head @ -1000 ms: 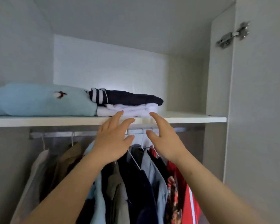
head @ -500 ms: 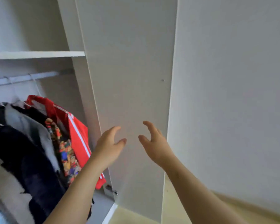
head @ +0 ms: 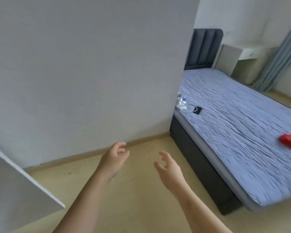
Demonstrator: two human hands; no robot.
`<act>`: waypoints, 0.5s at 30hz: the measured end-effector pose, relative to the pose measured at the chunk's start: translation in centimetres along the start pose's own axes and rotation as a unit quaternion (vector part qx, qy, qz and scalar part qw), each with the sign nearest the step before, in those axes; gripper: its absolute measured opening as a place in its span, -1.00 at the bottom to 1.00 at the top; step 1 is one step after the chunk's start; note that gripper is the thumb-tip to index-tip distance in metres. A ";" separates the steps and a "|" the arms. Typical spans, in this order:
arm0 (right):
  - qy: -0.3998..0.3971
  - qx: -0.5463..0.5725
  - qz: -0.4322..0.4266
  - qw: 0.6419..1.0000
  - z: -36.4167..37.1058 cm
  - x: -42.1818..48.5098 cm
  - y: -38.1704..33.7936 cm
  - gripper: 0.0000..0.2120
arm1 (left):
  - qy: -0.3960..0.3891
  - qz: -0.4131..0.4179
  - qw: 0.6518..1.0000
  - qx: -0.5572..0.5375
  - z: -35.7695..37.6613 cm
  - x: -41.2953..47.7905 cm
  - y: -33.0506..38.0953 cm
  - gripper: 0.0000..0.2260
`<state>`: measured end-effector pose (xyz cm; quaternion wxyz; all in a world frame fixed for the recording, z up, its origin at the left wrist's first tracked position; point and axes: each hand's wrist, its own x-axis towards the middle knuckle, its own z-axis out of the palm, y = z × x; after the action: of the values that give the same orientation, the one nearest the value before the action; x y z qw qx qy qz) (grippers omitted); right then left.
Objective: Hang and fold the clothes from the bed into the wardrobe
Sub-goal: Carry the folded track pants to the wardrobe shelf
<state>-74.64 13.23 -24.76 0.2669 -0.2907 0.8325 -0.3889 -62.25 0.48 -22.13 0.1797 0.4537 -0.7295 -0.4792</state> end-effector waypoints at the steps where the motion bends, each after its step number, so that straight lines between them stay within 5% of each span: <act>1: 0.016 0.009 0.021 1.000 -1.6 0.0 1.6 -0.55 | -0.026 0.001 1.000 -0.002 2.0 0.5 0.5 -0.73; 15: 0.236 0.140 0.293 0.916 -18.8 0.2 21.2 -0.56 | -0.305 0.045 0.951 0.021 29.5 8.0 9.8 -0.83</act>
<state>-93.25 33.56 -31.34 0.2028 0.1065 0.8564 -0.4628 -91.84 10.91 -29.09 -0.0395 0.2563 -0.7792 -0.5706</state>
